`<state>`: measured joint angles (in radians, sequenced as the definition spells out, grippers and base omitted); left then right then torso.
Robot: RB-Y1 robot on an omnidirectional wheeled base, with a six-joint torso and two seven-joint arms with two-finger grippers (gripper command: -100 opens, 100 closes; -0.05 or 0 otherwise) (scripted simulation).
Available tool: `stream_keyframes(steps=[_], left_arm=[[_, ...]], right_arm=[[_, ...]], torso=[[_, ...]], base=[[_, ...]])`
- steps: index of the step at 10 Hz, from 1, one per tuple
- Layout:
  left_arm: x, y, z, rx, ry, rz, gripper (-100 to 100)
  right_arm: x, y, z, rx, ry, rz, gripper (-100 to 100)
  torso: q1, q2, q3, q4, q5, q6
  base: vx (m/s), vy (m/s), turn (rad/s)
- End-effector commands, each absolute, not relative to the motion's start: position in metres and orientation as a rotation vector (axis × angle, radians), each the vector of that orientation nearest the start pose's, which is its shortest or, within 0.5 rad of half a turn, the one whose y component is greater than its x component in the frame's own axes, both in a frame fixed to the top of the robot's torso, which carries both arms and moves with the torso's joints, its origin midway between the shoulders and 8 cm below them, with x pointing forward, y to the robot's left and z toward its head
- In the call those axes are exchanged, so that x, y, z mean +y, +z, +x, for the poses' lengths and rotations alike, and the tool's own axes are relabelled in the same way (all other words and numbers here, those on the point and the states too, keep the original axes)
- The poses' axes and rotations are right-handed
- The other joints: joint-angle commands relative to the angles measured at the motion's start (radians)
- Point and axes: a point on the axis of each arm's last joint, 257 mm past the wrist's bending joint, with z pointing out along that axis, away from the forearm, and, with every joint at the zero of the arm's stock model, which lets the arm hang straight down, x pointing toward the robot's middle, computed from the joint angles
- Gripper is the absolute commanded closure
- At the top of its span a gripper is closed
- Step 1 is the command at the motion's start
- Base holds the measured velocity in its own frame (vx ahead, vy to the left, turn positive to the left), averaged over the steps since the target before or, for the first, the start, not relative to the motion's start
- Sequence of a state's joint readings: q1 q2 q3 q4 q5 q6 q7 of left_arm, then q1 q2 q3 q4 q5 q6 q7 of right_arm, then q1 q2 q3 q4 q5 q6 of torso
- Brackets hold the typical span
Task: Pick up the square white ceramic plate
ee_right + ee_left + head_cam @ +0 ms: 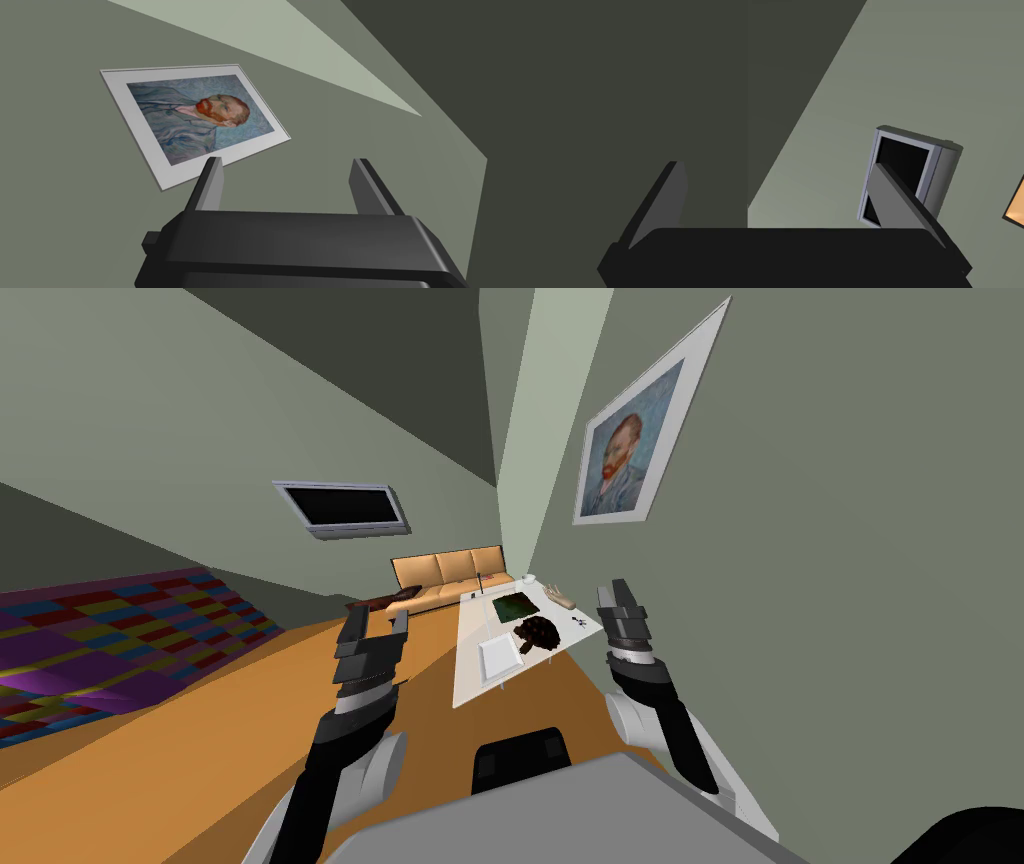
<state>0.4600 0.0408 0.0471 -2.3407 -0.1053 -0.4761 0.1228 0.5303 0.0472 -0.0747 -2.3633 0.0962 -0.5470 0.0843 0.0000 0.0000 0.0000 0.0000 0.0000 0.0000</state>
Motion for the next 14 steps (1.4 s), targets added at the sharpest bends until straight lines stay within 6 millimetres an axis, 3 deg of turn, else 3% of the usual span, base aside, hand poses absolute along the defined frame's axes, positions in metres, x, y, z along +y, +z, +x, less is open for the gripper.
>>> stream_keyframes(steps=[1,8,14], left_arm=[[0.268,0.049,0.346,0.67,-1.323,-0.542,-100],[0.275,-0.005,0.387,0.81,-1.268,-0.595,-100],[0.291,-0.069,0.427,0.935,-1.194,-0.688,-100]], right_arm=[[-0.292,0.059,0.313,0.582,1.093,0.508,0],[-0.292,0.059,0.313,0.582,1.093,0.508,0],[-0.292,0.059,0.313,0.582,1.093,0.508,0]], torso=[[0.0,0.0,0.0,0.0,0.0,0.0],[-0.005,0.0,0.0,0.0,-0.001,0.0],[-0.005,0.0,0.0,0.0,-0.001,0.0]], base=[[-0.003,-0.029,0.023],[-0.011,-0.068,0.036],[-0.016,-0.081,0.041]])
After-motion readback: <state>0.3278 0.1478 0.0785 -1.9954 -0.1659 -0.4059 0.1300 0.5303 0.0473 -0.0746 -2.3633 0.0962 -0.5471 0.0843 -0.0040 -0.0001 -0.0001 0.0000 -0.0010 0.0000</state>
